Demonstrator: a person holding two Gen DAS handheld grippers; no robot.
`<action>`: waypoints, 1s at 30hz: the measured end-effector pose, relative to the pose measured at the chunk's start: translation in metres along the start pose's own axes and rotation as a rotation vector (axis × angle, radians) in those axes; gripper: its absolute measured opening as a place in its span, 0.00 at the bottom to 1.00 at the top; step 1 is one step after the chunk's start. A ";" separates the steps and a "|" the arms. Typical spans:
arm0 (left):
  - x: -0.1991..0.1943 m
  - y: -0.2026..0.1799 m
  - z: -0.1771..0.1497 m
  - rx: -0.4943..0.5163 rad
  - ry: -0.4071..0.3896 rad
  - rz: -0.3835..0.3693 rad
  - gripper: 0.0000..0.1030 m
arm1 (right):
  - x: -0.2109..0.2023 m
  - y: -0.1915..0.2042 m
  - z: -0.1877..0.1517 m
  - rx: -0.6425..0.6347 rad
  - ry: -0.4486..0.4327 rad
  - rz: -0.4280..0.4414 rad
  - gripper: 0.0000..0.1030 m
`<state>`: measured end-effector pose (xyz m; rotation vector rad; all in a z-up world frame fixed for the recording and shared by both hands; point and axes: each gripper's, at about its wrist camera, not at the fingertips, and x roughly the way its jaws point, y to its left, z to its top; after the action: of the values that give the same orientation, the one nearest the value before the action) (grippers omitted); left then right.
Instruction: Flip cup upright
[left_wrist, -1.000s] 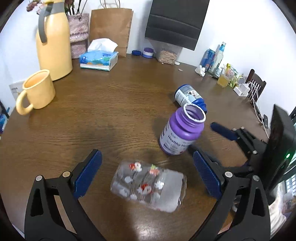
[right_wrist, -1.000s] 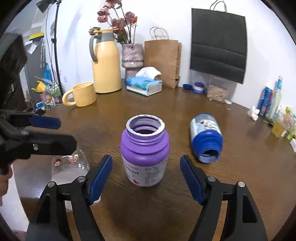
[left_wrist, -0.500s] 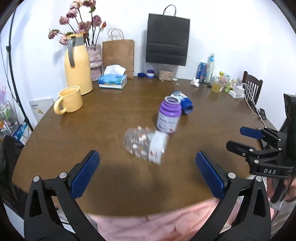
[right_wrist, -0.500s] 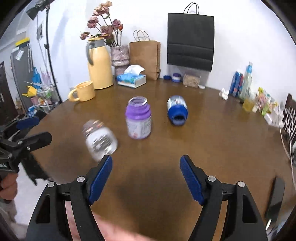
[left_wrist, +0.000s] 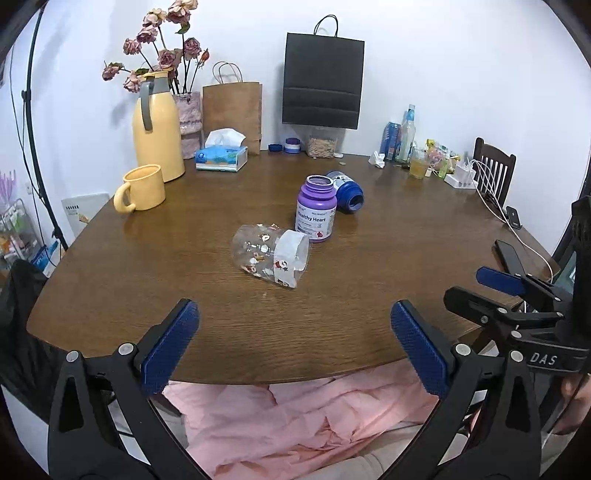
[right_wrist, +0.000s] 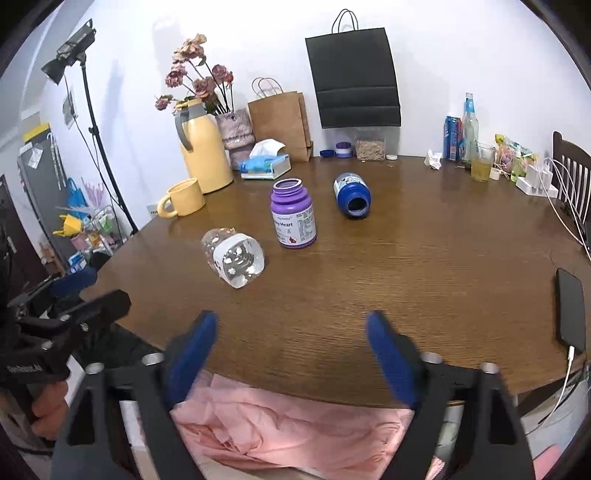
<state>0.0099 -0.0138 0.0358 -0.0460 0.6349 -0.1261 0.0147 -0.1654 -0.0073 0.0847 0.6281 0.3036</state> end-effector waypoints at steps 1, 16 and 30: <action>-0.001 0.000 0.001 0.000 -0.003 0.001 1.00 | -0.001 0.001 0.000 -0.003 0.000 -0.003 0.87; -0.003 -0.002 0.000 0.013 -0.002 0.012 1.00 | -0.002 0.005 0.001 -0.020 -0.006 -0.033 0.87; -0.003 0.005 0.002 0.000 -0.010 0.039 1.00 | 0.000 0.015 -0.002 -0.061 -0.003 -0.025 0.87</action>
<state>0.0090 -0.0089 0.0385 -0.0342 0.6258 -0.0881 0.0099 -0.1517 -0.0060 0.0191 0.6157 0.2980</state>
